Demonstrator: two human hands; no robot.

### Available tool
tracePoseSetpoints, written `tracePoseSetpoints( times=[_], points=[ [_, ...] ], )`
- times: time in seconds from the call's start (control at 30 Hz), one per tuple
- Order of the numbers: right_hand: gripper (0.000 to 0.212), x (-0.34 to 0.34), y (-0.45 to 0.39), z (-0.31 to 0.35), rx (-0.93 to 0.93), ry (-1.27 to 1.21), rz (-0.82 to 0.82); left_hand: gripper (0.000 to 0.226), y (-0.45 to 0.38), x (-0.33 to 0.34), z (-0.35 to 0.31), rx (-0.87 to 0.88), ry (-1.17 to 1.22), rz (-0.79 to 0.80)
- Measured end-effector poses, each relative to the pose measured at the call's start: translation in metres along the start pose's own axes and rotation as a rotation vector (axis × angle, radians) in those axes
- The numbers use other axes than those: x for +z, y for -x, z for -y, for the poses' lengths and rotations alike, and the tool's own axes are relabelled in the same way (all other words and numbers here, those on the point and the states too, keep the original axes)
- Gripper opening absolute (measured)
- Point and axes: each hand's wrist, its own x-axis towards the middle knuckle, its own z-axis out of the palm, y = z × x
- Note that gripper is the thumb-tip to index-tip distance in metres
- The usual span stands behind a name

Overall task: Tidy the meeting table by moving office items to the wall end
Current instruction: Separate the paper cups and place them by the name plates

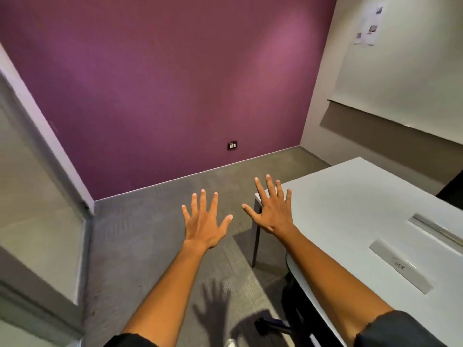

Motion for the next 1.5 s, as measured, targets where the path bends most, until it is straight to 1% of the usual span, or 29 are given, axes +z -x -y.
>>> tracePoseSetpoints(
  times=[0.2, 0.33, 0.53, 0.77, 0.9, 1.0, 1.1, 1.23, 1.37, 1.5],
  points=[
    [0.09, 0.045, -0.109, 0.006, 0.001, 0.018, 0.018, 0.082, -0.119, 0.017, 0.035, 0.022, -0.018, 0.016],
    [0.089, 0.062, -0.191, -0.002, 0.05, 0.023, 0.016, 0.081, -0.208, 0.022, 0.04, 0.049, -0.024, 0.034],
    [0.09, 0.075, -0.297, -0.017, 0.107, 0.052, -0.008, 0.08, -0.336, 0.021, 0.042, 0.104, 0.026, 0.007],
    [0.091, 0.112, -0.418, -0.031, 0.205, 0.066, -0.029, 0.081, -0.485, 0.048, 0.067, 0.156, 0.047, 0.031],
    [0.091, 0.137, -0.493, -0.042, 0.281, 0.079, -0.036, 0.081, -0.58, 0.068, 0.083, 0.221, 0.035, 0.049],
    [0.09, 0.148, -0.543, -0.053, 0.364, 0.079, -0.043, 0.081, -0.647, 0.079, 0.084, 0.285, 0.016, 0.095],
    [0.09, 0.155, -0.587, -0.068, 0.458, 0.086, -0.064, 0.081, -0.713, 0.089, 0.07, 0.369, 0.0, 0.121],
    [0.089, 0.161, -0.632, -0.104, 0.564, 0.084, -0.075, 0.08, -0.782, 0.104, 0.03, 0.491, 0.012, 0.17],
    [0.091, 0.169, -0.666, -0.155, 0.673, 0.083, -0.11, 0.079, -0.839, 0.13, -0.019, 0.61, 0.018, 0.215],
    [0.09, 0.179, -0.702, -0.231, 0.744, 0.111, -0.106, 0.079, -0.902, 0.168, -0.086, 0.696, 0.004, 0.228]
  ],
)
